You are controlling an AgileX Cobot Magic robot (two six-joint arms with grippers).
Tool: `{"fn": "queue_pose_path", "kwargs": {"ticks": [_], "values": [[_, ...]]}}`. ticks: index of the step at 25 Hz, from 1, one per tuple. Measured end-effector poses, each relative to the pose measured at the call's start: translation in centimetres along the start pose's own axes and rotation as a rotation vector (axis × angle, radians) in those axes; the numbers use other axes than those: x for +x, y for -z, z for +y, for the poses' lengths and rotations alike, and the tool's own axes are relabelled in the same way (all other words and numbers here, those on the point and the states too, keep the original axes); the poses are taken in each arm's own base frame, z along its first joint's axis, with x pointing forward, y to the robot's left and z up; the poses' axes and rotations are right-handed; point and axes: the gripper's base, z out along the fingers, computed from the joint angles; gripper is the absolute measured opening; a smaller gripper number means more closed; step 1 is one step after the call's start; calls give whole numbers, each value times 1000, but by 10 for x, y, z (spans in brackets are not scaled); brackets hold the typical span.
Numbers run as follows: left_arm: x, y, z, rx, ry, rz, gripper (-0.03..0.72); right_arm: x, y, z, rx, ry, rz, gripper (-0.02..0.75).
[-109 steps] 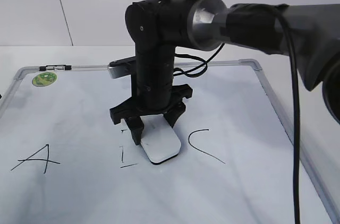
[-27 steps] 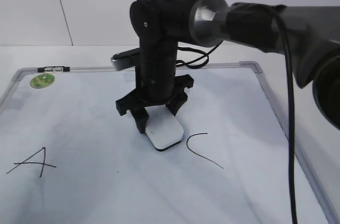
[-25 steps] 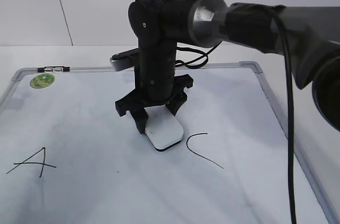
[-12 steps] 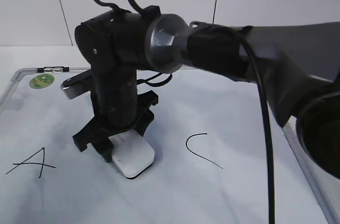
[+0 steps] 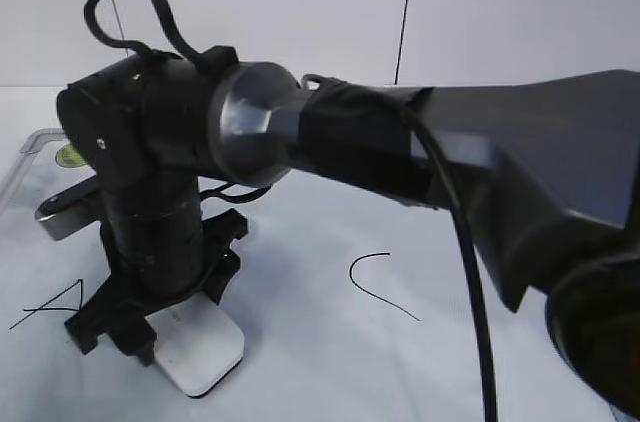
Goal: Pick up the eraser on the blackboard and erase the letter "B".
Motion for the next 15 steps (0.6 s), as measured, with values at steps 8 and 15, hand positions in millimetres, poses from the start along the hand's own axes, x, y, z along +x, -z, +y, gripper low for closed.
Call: {"fn": "queue_pose_path", "kwargs": {"ticks": [8, 15], "values": [[0, 0, 0, 0, 0, 0, 17, 2, -1, 14, -2, 51, 1, 522], [0, 0, 0, 0, 0, 0, 17, 2, -1, 12, 21, 59, -1, 522]]}}
